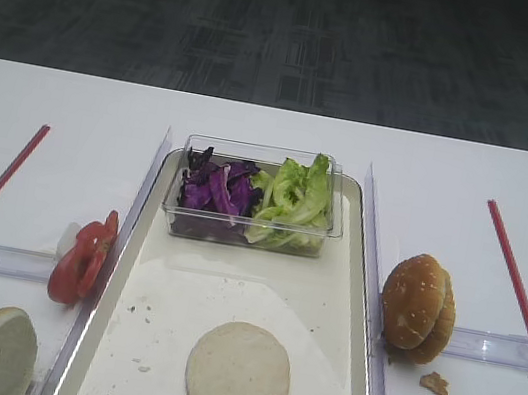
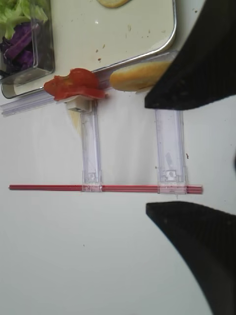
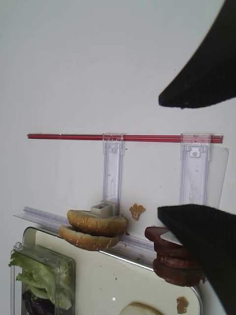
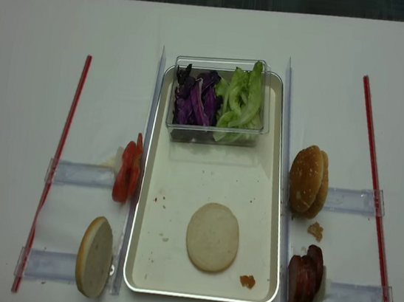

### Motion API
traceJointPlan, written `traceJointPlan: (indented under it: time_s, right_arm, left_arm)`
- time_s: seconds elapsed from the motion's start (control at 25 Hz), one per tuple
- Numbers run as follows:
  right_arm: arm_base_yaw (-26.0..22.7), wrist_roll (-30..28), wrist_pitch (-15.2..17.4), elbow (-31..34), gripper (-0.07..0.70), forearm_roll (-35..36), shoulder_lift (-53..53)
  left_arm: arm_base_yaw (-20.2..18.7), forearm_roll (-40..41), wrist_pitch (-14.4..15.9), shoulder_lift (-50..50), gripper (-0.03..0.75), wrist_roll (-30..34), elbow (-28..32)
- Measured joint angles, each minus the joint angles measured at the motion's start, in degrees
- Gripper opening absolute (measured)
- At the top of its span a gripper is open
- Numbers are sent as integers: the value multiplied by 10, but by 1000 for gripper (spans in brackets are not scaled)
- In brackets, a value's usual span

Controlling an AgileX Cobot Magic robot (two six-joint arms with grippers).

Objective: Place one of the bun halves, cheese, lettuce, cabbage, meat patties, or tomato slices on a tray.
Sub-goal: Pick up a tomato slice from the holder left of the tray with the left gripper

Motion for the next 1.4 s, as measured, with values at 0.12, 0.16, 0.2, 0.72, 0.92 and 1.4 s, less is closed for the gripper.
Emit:
traceJointPlan:
  time_s: [0.12, 0.16, 0.2, 0.72, 0.92, 1.4]
  right_arm:
    - [0, 0, 0, 0, 477, 0, 0]
    - [0, 0, 0, 0, 477, 0, 0]
    - [0, 0, 0, 0, 477, 0, 0]
    - [0, 0, 0, 0, 477, 0, 0]
    - [0, 0, 0, 0, 477, 0, 0]
    - [0, 0, 0, 0, 477, 0, 0]
  left_arm:
    - [0, 0, 0, 0, 389, 0, 0]
    - [0, 0, 0, 0, 389, 0, 0]
    - [0, 0, 0, 0, 389, 0, 0]
    - [-16, 0, -9, 186, 387, -11, -28]
    - [-16, -1, -10, 267, 386, -26, -73]
    - [-16, -1, 3, 448, 375, -31, -164]
